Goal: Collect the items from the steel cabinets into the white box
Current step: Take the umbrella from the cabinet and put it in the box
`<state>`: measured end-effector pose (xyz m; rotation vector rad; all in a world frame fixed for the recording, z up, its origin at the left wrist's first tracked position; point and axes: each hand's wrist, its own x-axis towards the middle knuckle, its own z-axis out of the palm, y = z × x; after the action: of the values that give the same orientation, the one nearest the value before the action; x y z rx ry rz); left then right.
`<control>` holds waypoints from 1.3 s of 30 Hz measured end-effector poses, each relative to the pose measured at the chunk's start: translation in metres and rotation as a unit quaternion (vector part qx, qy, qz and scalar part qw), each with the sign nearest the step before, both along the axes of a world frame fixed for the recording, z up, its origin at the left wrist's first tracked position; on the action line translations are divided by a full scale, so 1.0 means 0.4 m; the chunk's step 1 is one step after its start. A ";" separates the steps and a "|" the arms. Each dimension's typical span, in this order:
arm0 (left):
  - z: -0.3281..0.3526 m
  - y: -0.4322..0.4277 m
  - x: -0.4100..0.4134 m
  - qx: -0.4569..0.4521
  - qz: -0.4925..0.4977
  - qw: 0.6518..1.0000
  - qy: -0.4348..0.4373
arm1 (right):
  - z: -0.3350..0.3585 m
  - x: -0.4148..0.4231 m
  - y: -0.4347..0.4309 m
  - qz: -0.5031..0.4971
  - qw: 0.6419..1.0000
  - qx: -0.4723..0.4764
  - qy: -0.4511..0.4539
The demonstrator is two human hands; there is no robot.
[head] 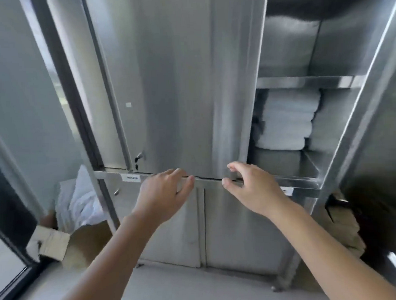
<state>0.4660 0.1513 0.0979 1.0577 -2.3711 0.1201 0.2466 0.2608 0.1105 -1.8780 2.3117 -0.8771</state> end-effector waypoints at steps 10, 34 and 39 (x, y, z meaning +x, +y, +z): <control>0.057 0.296 -0.436 -0.018 -0.169 0.985 0.012 | 0.071 -0.284 0.460 -0.169 0.985 -0.032 0.032; 0.175 0.135 -0.706 -0.054 -0.251 0.966 0.015 | 0.150 -0.484 0.385 -0.251 0.965 -0.066 0.048; 0.154 0.035 -0.783 -0.068 -0.209 0.976 0.002 | 0.130 -0.601 0.231 -0.196 0.977 -0.067 0.046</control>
<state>0.1530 0.1652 0.1593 0.4794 -2.4848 0.1239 0.0062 0.3532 0.1627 -1.5557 2.8039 -1.0218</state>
